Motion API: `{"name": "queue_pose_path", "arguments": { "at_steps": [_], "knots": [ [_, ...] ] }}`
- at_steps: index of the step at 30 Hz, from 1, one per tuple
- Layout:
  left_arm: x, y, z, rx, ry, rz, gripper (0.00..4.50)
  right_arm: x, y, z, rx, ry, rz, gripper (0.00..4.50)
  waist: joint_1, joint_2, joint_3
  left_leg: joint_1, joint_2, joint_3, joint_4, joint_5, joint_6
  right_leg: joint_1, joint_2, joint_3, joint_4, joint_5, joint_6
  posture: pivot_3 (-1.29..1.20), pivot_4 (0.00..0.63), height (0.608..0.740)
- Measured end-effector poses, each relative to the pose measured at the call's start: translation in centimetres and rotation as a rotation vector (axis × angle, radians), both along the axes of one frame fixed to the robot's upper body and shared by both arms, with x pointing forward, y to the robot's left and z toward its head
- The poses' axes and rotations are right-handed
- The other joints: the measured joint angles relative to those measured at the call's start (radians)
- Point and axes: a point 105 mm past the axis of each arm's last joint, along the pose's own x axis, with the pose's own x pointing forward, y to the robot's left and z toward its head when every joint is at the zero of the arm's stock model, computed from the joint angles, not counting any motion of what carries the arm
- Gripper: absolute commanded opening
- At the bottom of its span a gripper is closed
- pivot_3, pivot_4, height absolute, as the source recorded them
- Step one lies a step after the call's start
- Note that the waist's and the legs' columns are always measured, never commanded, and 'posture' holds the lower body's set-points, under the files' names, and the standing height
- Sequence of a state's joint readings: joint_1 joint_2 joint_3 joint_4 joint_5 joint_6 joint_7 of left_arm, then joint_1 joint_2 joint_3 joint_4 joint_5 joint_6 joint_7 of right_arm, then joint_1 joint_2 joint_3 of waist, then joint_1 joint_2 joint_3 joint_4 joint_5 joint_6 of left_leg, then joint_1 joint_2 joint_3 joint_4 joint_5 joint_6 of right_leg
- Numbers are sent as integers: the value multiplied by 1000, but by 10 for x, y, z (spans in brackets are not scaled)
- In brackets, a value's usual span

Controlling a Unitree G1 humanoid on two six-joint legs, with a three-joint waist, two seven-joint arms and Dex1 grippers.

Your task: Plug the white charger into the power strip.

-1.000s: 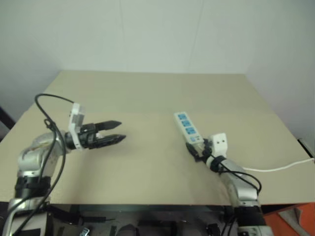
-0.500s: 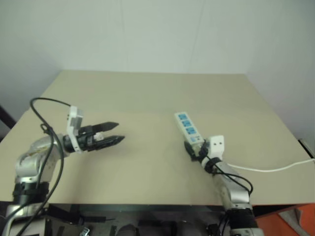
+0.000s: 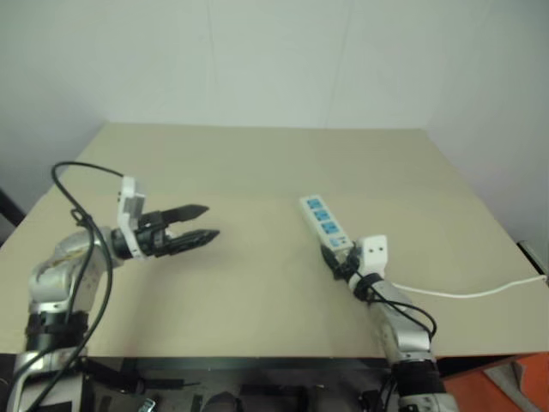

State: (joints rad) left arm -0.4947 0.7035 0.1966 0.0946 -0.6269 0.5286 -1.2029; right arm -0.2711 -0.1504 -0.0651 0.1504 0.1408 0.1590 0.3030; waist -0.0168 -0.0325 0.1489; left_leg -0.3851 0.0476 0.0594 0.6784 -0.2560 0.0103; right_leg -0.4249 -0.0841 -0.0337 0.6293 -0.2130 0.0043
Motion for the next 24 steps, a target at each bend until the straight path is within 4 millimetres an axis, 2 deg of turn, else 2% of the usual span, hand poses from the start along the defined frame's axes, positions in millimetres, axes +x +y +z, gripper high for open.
{"name": "queue_pose_path", "arguments": {
  "at_steps": [5,7,11,14,19,24],
  "knots": [
    [13,-7,7,174,-57,-36,4500,0,1,0,-21,-3,37,3408,-1,0,0,0,0,0,0,0,0,0,1,0,0,-1,1,0,150,740],
    [17,-6,8,346,-64,-93,4500,0,1,1,-32,-4,57,3408,-1,0,0,0,0,0,-1,0,0,0,3,1,-1,-1,1,0,150,740],
    [26,10,12,750,-69,-206,4500,-1,0,1,-47,-3,91,3408,0,0,0,1,1,1,-2,0,0,0,5,3,-1,-2,0,0,150,740],
    [36,24,3,1056,-50,-275,4500,-1,0,1,-49,-2,102,3408,2,0,0,0,1,2,-2,0,0,-1,6,5,-1,-3,2,0,150,740],
    [50,22,-20,1268,-2,-382,4500,1,0,2,-50,-1,107,3408,2,-1,0,-1,1,2,-1,0,0,-2,9,12,-1,-3,3,0,150,740],
    [58,17,-28,1424,9,-466,4500,0,3,3,-41,-6,112,3408,-1,-2,1,-4,1,3,-1,-1,1,-5,10,14,-1,-3,3,0,150,740]
  ]
}}
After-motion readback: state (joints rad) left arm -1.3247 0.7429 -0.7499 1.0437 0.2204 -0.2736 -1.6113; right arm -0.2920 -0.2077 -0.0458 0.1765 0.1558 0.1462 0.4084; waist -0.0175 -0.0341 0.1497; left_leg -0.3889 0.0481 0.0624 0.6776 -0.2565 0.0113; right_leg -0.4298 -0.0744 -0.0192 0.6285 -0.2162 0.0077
